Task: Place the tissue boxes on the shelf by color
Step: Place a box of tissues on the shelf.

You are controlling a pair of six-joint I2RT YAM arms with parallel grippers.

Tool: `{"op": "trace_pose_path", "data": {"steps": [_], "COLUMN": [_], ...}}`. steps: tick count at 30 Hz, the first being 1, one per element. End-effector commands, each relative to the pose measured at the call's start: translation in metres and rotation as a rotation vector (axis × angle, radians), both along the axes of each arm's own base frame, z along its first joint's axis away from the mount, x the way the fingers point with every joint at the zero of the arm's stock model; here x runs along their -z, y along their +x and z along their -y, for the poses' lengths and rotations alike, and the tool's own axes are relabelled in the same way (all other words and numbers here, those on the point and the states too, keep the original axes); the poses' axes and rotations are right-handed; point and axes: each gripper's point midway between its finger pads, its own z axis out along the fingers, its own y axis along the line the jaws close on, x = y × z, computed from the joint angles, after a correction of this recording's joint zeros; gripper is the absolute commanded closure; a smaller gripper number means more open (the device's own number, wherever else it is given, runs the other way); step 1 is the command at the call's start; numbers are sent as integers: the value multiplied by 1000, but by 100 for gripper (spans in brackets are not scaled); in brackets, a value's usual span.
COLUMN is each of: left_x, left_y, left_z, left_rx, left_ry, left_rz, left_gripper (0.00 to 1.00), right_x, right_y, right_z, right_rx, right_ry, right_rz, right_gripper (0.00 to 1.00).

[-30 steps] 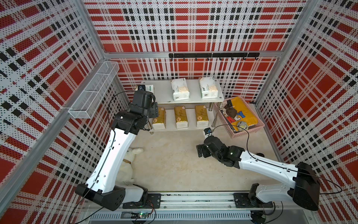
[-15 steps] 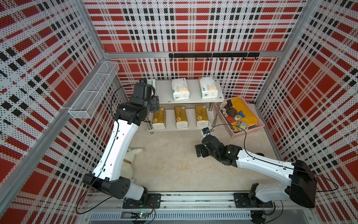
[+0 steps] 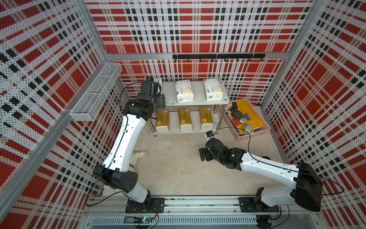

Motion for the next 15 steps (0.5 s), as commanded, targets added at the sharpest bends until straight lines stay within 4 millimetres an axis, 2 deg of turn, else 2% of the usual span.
{"op": "trace_pose_path", "data": {"steps": [1,15], "left_x": [-20,-4], "left_y": [11,31], "left_z": [1,6], "left_rx": [-1,-4], "left_ry": [-18,-15], "left_rz": [72,27], "left_gripper": [22,22], "right_x": [-7,-6], "right_y": [-1,-1], "right_z": [0,-2], "right_rx": [23,13], "right_ry": [29,28], "right_rz": [5,6], "right_gripper": [0,0]}}
